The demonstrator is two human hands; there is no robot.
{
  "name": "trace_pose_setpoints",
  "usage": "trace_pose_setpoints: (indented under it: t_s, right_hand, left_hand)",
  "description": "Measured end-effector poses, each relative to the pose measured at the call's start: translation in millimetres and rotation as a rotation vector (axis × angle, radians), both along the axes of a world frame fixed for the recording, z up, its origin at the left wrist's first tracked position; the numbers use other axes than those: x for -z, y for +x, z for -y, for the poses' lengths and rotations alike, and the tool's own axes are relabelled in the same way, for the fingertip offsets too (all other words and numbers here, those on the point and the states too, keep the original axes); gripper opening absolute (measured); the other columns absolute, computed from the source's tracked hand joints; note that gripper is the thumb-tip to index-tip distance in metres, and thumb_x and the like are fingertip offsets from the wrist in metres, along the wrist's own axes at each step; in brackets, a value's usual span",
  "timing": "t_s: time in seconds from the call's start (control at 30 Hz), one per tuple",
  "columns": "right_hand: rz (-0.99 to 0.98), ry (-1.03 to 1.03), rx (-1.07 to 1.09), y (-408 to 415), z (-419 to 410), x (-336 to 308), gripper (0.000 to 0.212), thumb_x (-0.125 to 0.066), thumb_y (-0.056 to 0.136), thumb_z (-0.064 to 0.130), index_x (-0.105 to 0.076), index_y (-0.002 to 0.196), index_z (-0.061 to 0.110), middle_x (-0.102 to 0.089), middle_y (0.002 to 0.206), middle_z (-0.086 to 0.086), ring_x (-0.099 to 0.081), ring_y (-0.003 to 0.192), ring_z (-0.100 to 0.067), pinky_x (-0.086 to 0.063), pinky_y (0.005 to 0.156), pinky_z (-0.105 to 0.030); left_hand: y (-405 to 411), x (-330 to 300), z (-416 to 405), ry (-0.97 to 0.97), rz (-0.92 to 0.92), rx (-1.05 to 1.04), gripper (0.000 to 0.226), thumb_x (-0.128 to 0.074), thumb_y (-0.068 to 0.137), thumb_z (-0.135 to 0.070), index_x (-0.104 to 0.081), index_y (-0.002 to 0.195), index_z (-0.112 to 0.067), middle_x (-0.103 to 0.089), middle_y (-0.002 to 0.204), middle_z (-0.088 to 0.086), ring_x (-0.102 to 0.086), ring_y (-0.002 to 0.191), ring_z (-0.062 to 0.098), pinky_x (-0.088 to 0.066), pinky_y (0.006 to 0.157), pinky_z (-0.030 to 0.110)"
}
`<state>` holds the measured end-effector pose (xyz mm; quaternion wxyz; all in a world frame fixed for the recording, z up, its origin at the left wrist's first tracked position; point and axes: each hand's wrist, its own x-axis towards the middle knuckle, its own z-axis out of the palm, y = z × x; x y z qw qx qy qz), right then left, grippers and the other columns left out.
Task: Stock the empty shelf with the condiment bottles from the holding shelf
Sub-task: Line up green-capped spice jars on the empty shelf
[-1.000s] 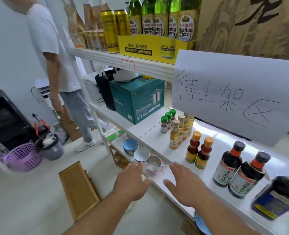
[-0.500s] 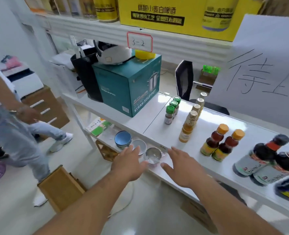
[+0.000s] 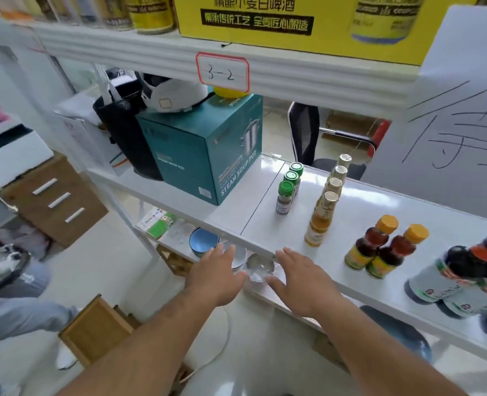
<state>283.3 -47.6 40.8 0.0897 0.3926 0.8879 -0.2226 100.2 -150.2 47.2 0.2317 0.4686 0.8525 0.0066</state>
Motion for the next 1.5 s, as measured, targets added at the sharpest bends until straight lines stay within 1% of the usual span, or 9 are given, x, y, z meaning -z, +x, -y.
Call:
trace_pose_setpoints:
  t_s: [0.17, 0.4, 0.67, 0.83, 1.03, 1.13, 1.27, 1.37, 1.5]
  right_hand:
    - [-0.034, -0.012, 0.029, -5, -16, 0, 0.075, -0.036, 0.102, 0.064, -0.017, 0.163, 0.025, -0.014, 0.172, 0.004, -0.015, 0.157, -0.019, -0.020, 0.125, -0.038]
    - [-0.036, -0.018, 0.124, -25, -36, 6, 0.076, -0.037, 0.102, 0.063, -0.016, 0.163, 0.024, -0.014, 0.172, 0.002, -0.015, 0.157, -0.020, -0.019, 0.125, -0.038]
    - [-0.020, 0.049, 0.311, -79, -55, 17, 0.077, -0.039, 0.100, 0.066, -0.019, 0.163, 0.027, -0.019, 0.171, 0.003, -0.021, 0.156, -0.021, -0.028, 0.123, -0.043]
    - [-0.009, 0.070, 0.447, -103, -66, 27, 0.078, -0.037, 0.099, 0.067, -0.019, 0.163, 0.025, -0.019, 0.171, 0.002, -0.021, 0.156, -0.022, -0.027, 0.122, -0.043]
    - [-0.084, 0.068, 0.650, -120, -98, 42, 0.077, -0.041, 0.100, 0.063, -0.019, 0.162, 0.022, -0.022, 0.169, -0.001, -0.024, 0.154, -0.024, -0.029, 0.122, -0.043]
    - [-0.189, 0.062, 0.769, -129, -117, 53, 0.070, -0.049, 0.099, 0.057, -0.029, 0.154, 0.018, -0.037, 0.157, -0.004, -0.038, 0.143, -0.026, -0.037, 0.115, -0.043]
    - [-0.345, 0.097, 0.884, -139, -142, 70, 0.062, -0.059, 0.096, 0.052, -0.041, 0.142, 0.016, -0.051, 0.137, -0.004, -0.049, 0.125, -0.023, -0.043, 0.102, -0.036]
    - [-0.484, 0.108, 0.949, -145, -156, 80, 0.050, -0.068, 0.092, 0.049, -0.051, 0.128, 0.019, -0.054, 0.120, 0.000, -0.051, 0.107, -0.018, -0.039, 0.084, -0.028]
    - [-0.616, 0.121, 1.011, -150, -166, 93, 0.032, -0.073, 0.088, 0.046, -0.055, 0.103, 0.024, -0.056, 0.100, 0.005, -0.053, 0.089, -0.016, -0.038, 0.073, -0.028]
  left_hand:
    - [-3, -1, -21, 0.017, -0.026, 0.016, 0.076, -0.043, 0.098, -0.061, -0.016, 0.162, -0.030, -0.009, 0.172, 0.000, -0.012, 0.158, 0.024, -0.028, 0.122, 0.047]
    - [-29, 4, -57, 0.016, 0.023, 0.090, 0.075, -0.043, 0.099, -0.060, -0.016, 0.162, -0.031, -0.008, 0.172, -0.002, -0.011, 0.158, 0.021, -0.026, 0.122, 0.047]
    - [-87, 14, -109, 0.058, 0.017, 0.264, 0.074, -0.046, 0.099, -0.058, -0.019, 0.162, -0.030, -0.012, 0.172, -0.001, -0.015, 0.156, 0.023, -0.023, 0.121, 0.047]
    - [-113, 28, -138, 0.073, 0.004, 0.380, 0.075, -0.046, 0.098, -0.059, -0.021, 0.162, -0.029, -0.016, 0.171, 0.001, -0.019, 0.155, 0.024, -0.026, 0.121, 0.045]
    - [-122, 36, -185, 0.106, 0.008, 0.467, 0.075, -0.044, 0.098, -0.060, -0.020, 0.162, -0.028, -0.017, 0.171, 0.001, -0.022, 0.155, 0.023, -0.028, 0.122, 0.045]
    - [-121, 45, -208, 0.130, 0.017, 0.478, 0.075, -0.045, 0.098, -0.060, -0.021, 0.161, -0.029, -0.018, 0.170, -0.001, -0.024, 0.154, 0.024, -0.031, 0.121, 0.046]
    - [-121, 58, -230, 0.171, 0.035, 0.512, 0.073, -0.046, 0.098, -0.058, -0.022, 0.161, -0.030, -0.020, 0.170, -0.003, -0.025, 0.153, 0.022, -0.031, 0.121, 0.046]
    - [-123, 68, -243, 0.213, 0.049, 0.517, 0.071, -0.047, 0.098, -0.056, -0.024, 0.160, -0.030, -0.023, 0.168, -0.006, -0.027, 0.152, 0.020, -0.032, 0.120, 0.044]
    - [-126, 82, -253, 0.268, 0.103, 0.498, 0.068, -0.050, 0.098, -0.054, -0.028, 0.159, -0.032, -0.029, 0.166, -0.010, -0.029, 0.151, 0.017, -0.031, 0.121, 0.041]
